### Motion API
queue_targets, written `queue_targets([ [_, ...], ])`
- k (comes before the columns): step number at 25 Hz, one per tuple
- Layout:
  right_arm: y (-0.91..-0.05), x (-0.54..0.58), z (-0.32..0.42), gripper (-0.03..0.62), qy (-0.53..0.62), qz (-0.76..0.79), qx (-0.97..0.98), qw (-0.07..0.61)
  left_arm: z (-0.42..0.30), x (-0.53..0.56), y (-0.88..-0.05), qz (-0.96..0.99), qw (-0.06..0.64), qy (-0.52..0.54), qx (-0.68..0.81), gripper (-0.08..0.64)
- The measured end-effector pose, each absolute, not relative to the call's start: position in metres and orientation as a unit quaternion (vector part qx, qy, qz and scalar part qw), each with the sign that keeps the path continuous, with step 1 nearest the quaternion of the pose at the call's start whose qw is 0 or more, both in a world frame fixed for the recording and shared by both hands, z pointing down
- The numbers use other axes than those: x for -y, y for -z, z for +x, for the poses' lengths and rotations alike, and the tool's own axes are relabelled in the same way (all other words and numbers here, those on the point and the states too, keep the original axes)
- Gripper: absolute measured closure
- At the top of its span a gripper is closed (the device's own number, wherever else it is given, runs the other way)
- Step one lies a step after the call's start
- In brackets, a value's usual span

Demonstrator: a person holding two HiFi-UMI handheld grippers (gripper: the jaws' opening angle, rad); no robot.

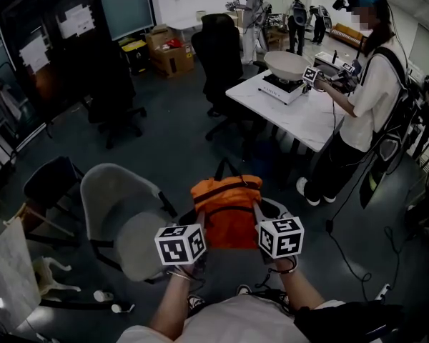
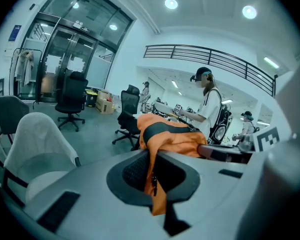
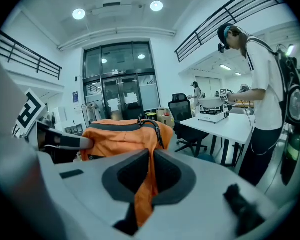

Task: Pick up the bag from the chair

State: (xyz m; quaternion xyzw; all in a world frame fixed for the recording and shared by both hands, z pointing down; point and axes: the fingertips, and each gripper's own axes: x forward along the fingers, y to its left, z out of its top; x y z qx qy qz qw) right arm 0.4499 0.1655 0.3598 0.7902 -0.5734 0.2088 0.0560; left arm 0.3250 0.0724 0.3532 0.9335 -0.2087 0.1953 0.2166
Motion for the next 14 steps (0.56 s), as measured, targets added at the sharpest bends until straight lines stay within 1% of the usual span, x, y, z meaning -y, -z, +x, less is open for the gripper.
queue_targets([
  [14, -0.369, -0.163, 0.435, 0.549, -0.208, 0.788, 0.575, 0.067, 0.307, -0.072, -0.366, 0.930, 0.224, -0.203, 0.210, 0.535],
])
